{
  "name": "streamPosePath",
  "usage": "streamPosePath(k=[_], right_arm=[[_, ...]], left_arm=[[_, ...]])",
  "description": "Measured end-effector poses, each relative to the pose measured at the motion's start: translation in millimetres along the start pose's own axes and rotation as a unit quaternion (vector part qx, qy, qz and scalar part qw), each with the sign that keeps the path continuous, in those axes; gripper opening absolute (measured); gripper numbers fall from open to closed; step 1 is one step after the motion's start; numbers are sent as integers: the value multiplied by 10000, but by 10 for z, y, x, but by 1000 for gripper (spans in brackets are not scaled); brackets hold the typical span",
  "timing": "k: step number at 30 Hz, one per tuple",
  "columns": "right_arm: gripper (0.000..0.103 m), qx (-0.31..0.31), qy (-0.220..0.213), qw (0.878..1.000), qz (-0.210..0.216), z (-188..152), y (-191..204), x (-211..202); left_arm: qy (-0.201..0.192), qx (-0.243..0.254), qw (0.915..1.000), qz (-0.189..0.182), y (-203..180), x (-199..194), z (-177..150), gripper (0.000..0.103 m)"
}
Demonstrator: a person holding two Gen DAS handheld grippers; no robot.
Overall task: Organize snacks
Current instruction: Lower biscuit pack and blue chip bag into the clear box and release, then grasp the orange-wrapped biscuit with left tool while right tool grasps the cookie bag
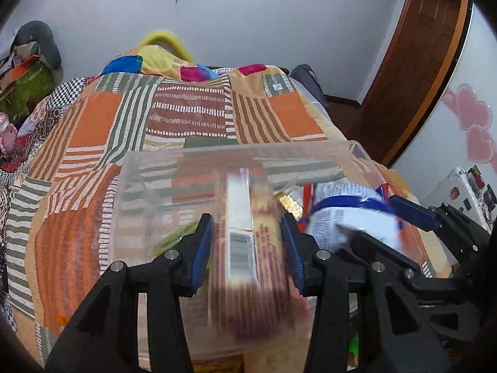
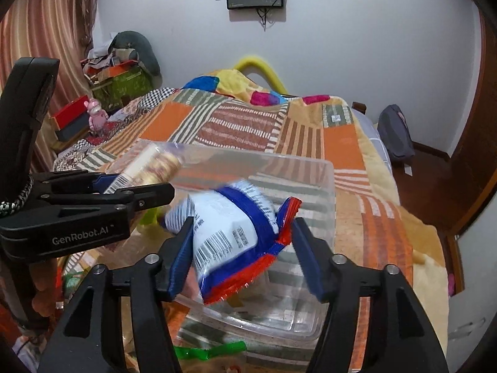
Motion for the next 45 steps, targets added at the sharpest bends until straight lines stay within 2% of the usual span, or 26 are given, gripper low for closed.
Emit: streamPosePath(k=[4,8,12,17,24,30,38,42,45], right_arm=[[65,-12,-25,10000,15,0,8,-100],[85,34,-155,9999,-21,35,-3,-283],[88,98,-238,9997,20,45,-8,-460],[102,363,-327,9988,22,-11,-50,-699],[103,430,-276,9984,-245,-173,-81,-856],[103,342,-39,9982,-497,-423,-41,-851],[103,236,210,9980,-553,-642,119,-710],[101,269,371,9982,-393,-742,171,-620],[97,271,533,9977,-326,-809,180,-525]], left_arm=[[-7,18,10000,-52,0,-95,-23,45],[-126,72,9999,-40,24,-328,-41,46],[-322,145,9994,50,110,-670,-89,53],[-506,128,9984,204,334,-1105,-194,59],[-494,39,9970,594,822,-1431,-466,64],[-198,-248,9957,869,1311,-1414,-851,65],[250,-568,9939,914,1669,-1072,-1276,64],[409,-581,9936,878,1719,-870,-1396,51],[450,-496,9930,972,1742,-742,-1439,47]])
Point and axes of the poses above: each gripper's, at about its wrist camera, not at the fingertips, and x roughly the way its jaws point, y to its left, z to its top, the point moved 10 cm from there along x, roughly the way its jaws point, and after that the axes turned 2 degrees about -x, right-handed, at the moved point
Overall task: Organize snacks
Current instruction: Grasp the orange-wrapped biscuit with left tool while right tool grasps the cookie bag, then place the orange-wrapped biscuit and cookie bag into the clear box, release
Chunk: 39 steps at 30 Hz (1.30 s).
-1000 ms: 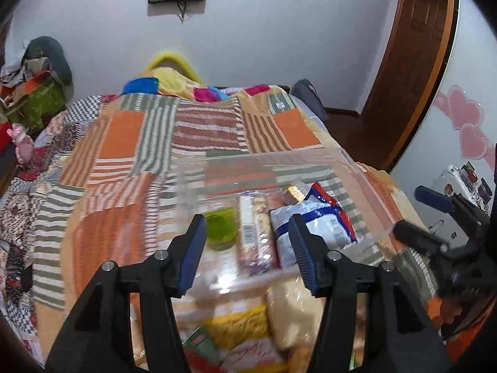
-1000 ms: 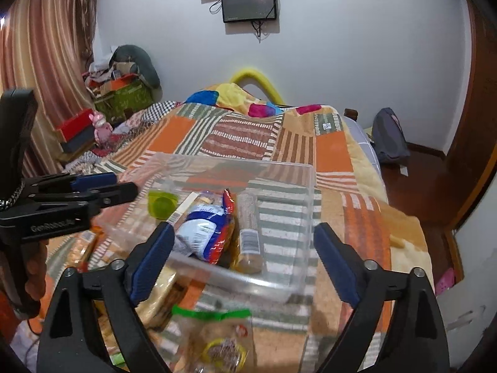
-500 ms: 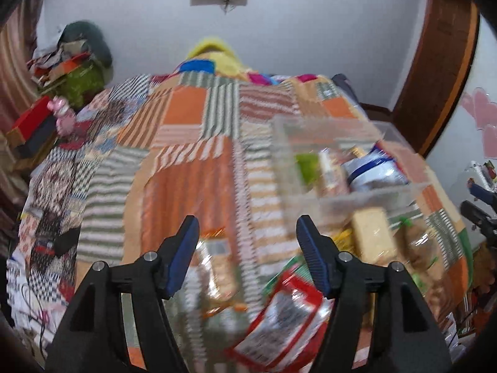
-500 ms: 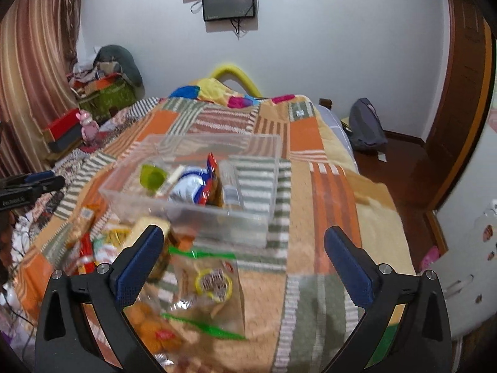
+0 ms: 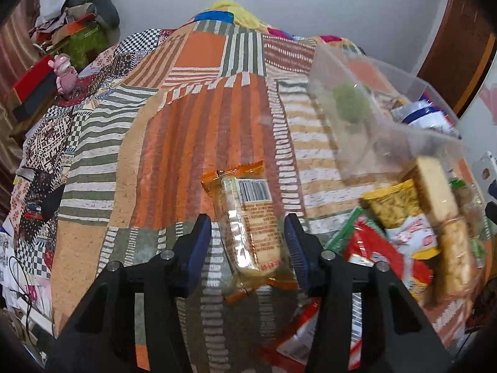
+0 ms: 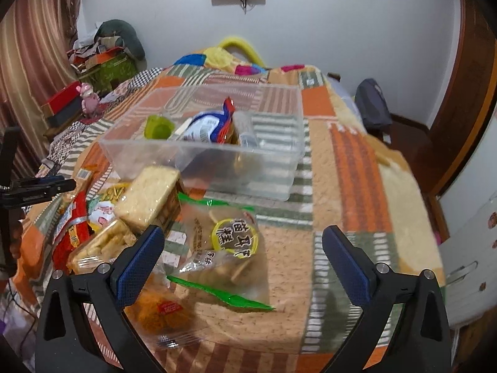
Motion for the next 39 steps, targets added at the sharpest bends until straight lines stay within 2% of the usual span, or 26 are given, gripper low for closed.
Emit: streamPosePath(k=[7,10,12,13,19,27,39], right_arm=[[82,87,337,9992,173,-133,17,208],[81,194,380,9983,391,-161,47,252],[73,205,389,9979,479,-172,74,270],[65,219,407,9975,542,-179,92,279],[55,313,315,9971,624,-183,100,214],[54,448,30,9976,534,-127,-51,-18],[54,508,-724,9954,370,344,-218,-456]], left_arm=[[34,-85,10000,-27,61,217,14,39],[-56,-22,10000,57,66,236,40,35],[-102,-10,9999,57,63,229,48,34],[-116,-9,9999,58,68,227,50,34],[-262,32,9996,35,30,31,63,34],[-594,121,9980,-192,-197,-424,238,34],[-1133,257,9910,-661,-759,-949,642,34]])
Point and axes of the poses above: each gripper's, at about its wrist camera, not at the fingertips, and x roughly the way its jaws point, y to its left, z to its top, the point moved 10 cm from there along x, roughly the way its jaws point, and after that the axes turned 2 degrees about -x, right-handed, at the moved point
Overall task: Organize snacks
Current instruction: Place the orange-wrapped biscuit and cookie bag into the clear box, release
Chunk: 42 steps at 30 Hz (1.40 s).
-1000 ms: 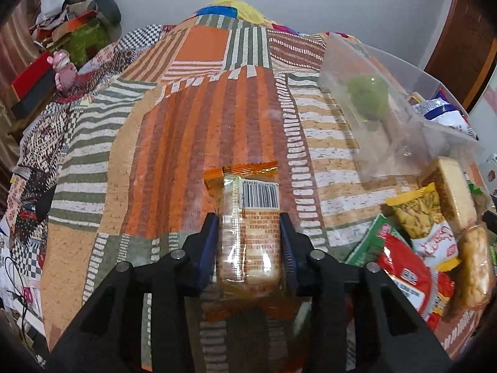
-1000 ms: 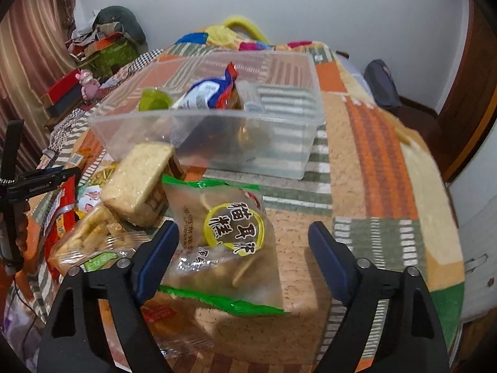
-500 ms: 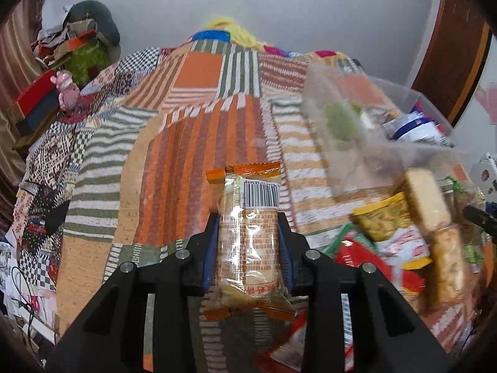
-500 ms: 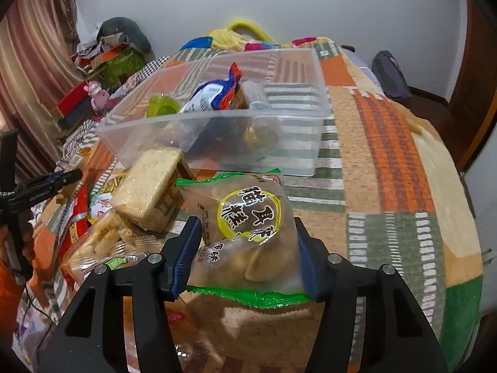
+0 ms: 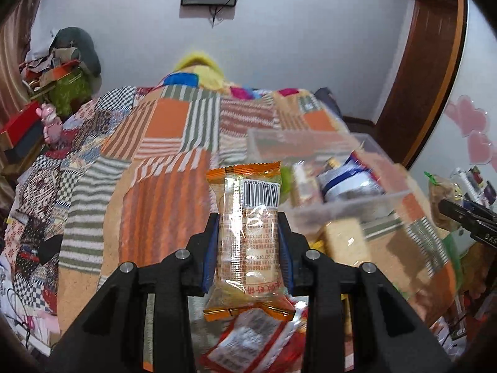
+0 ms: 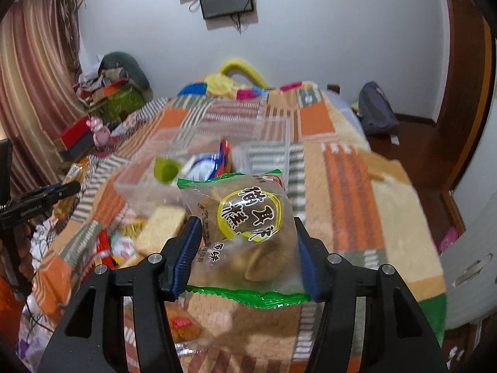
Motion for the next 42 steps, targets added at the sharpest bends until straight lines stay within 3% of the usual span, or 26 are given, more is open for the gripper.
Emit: streamPosePath(k=[13,22,30,37,42], right_arm=[[54,-18,-413,9991,-102,511,-9,205],[54,-18,-181,9997,-178,595,-23,621],[54,-30,132,9996,-253,575,-78,943],[55,-110,265,9992,-263,502,-94,980],[56,-129,200,9993,-283,527,-89,893]], left_arm=[[-127,161,9991,-372,-562,307,447,34],[220,10,9986,-472,-676,826,507,34],[460,44,9983,-351,-687,1165,437,34],[559,125,9981,-244,-675,1299,383,35],[520,120,9984,-170,-654,1258,371,44]])
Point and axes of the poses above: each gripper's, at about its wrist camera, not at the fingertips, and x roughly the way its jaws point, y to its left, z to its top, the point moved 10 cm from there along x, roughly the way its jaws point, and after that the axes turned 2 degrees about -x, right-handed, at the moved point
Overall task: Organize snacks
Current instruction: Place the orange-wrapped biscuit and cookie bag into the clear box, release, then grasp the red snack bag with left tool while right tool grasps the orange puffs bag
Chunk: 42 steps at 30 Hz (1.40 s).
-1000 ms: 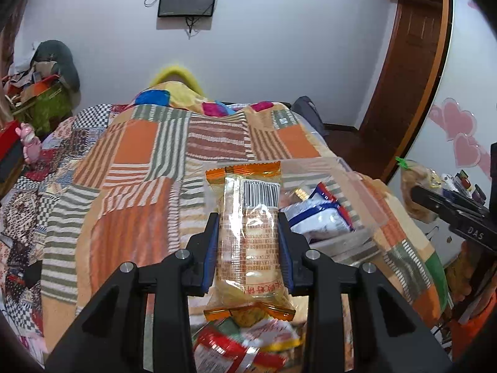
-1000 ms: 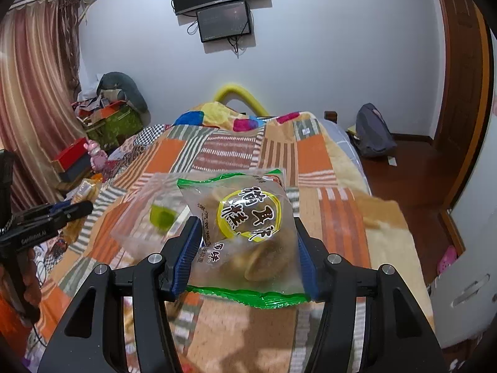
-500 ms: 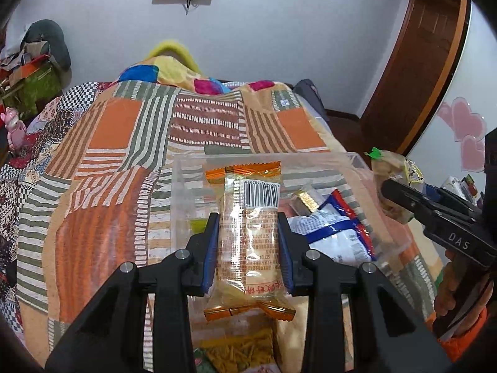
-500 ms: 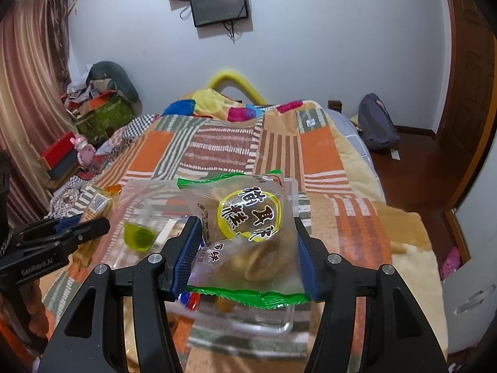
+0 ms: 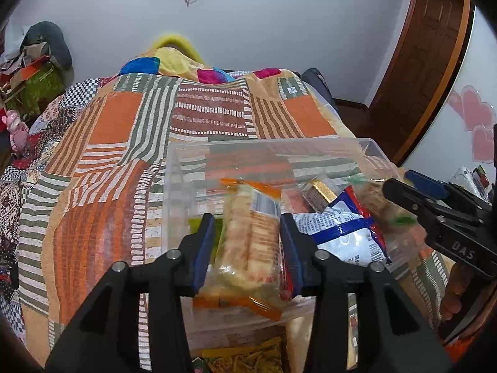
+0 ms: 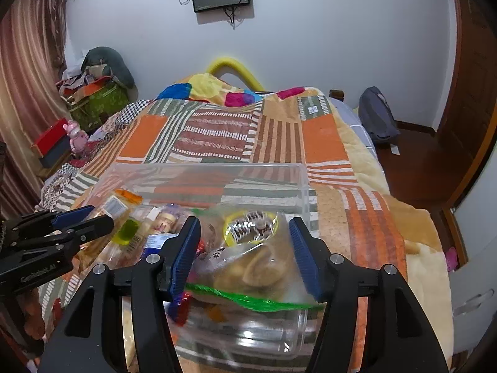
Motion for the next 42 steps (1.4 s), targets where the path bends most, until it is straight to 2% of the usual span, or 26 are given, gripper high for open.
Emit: streamPosePath(k=[4,11,13,15,18,22,28,37,42], right_arm=[[57,23,-81,9999,107,12,5,-169],[60,-159,-255,9994,171,-47,111,-569],[62,-199,-305,9991,199,-95,158,-704],[64,-235,-334,9989,242,-157,202,-814],[66,-326,-354,9985,253,-261,273,-934],[71,-464,-312,9980,289,-443,391,-1065],[73,-497,-71,9977,462,-732,556,-1085],[73,-224,537,9952,783,-1246,723,-858],[73,-251,857,9922,868,-1409,785,-707]], left_arm=[[-168,30,9998,90,19,-177,13,54],[-360,-32,9993,-14,74,-683,-42,63],[-381,-5,9993,58,111,-843,-105,70],[-373,10,9992,134,169,-1007,-196,83],[-428,32,9988,248,272,-1231,-333,88],[-384,124,9984,389,404,-1417,-573,90],[-95,29,9992,397,577,-1495,-1042,91],[431,178,9983,335,632,-1301,-1693,94],[685,257,9971,206,584,-1098,-1901,94]])
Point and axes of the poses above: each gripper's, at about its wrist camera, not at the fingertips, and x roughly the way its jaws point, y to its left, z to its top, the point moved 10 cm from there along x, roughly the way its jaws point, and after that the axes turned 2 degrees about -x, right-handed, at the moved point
